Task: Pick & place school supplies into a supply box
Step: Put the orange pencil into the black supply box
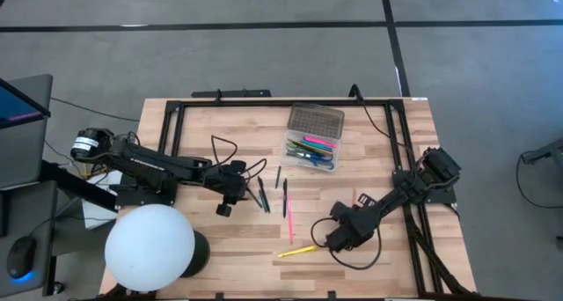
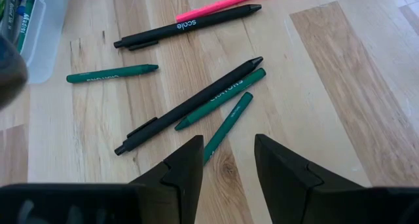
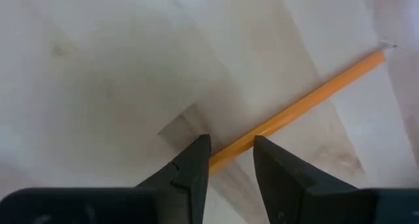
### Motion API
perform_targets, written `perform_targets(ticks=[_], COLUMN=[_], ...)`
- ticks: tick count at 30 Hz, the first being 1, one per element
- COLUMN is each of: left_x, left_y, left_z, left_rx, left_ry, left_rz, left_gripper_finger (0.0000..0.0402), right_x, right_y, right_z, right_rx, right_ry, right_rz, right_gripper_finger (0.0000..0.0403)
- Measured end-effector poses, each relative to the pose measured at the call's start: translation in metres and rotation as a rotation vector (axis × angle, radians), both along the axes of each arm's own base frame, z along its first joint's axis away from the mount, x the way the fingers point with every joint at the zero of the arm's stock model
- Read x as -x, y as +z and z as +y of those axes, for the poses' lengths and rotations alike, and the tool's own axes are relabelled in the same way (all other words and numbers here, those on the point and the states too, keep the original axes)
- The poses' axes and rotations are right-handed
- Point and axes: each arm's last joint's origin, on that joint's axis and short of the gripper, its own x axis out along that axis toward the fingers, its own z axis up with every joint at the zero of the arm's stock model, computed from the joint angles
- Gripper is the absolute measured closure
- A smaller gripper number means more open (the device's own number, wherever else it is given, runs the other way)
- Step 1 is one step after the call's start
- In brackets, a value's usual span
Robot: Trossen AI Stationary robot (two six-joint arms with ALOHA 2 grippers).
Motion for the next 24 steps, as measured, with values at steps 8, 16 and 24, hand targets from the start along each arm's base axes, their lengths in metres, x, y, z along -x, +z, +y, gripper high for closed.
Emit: perform_targets(ticks=[8, 16, 24], left_x=[0.0, 0.0, 0.0], left_y=[0.0, 0.0, 0.0], left_z=[0.0, 0.0, 0.0], left_rx=[-0.001, -0.001, -0.001], left_ry=[-0.001, -0.001, -0.001], left_rz=[0.0, 0.0, 0.0], left_gripper_finger=[0.0269, 0.0269, 0.0269], right_x=[-0.001, -0.009, 0.005], right_y=[0.005, 0.014, 0.019], right_z=[0.007, 0.008, -0.003], right_rx=[0.053, 0.08, 0.207], right_ry=[0.032, -0.217, -0.442], right_rz=[-0.064, -0.16, -0.061], right_gripper_finger=[0.0292, 0.0292, 0.0292])
